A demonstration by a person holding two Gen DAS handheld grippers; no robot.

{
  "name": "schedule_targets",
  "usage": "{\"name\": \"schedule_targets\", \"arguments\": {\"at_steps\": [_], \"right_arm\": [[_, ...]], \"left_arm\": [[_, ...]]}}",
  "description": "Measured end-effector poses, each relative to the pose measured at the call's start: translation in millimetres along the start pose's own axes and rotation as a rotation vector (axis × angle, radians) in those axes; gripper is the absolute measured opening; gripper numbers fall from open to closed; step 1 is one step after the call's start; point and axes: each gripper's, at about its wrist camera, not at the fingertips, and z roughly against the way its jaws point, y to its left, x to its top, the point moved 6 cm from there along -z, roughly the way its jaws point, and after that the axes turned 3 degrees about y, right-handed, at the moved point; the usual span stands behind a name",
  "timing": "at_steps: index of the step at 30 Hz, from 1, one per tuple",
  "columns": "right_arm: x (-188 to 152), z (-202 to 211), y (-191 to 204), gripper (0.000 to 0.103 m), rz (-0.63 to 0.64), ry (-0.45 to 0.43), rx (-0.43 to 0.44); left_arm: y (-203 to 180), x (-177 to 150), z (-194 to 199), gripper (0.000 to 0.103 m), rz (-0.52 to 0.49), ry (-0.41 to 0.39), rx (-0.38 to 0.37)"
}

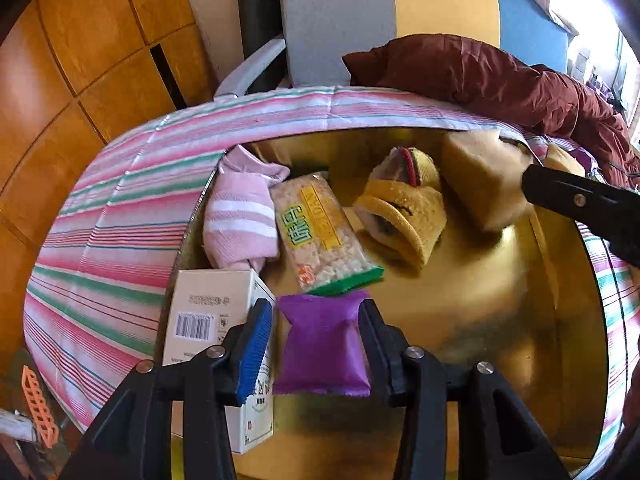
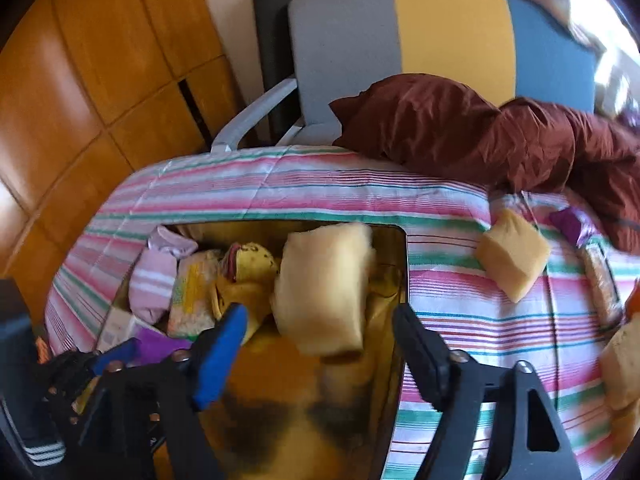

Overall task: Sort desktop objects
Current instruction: 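Carry the packet and sponge over the gold tray and release both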

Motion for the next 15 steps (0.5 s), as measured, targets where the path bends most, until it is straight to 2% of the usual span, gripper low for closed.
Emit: {"name": "schedule_targets", "arguments": {"at_steps": [4, 10, 15], "right_arm": [[-4, 9, 3, 0.079, 0.012, -0.024, 0.023], [-21, 38, 9, 0.079, 0.051, -0.087, 0.028], [-30, 52, 5, 0.079, 0.032, -0.105, 0.053]], "left_arm": [[5, -2, 9, 0.046, 0.047, -0.029, -0.041], [13, -7, 20, 0.046, 0.112, -0.056, -0.055], [9, -11, 30, 0.046, 0.100, -0.078, -0.030]]}}
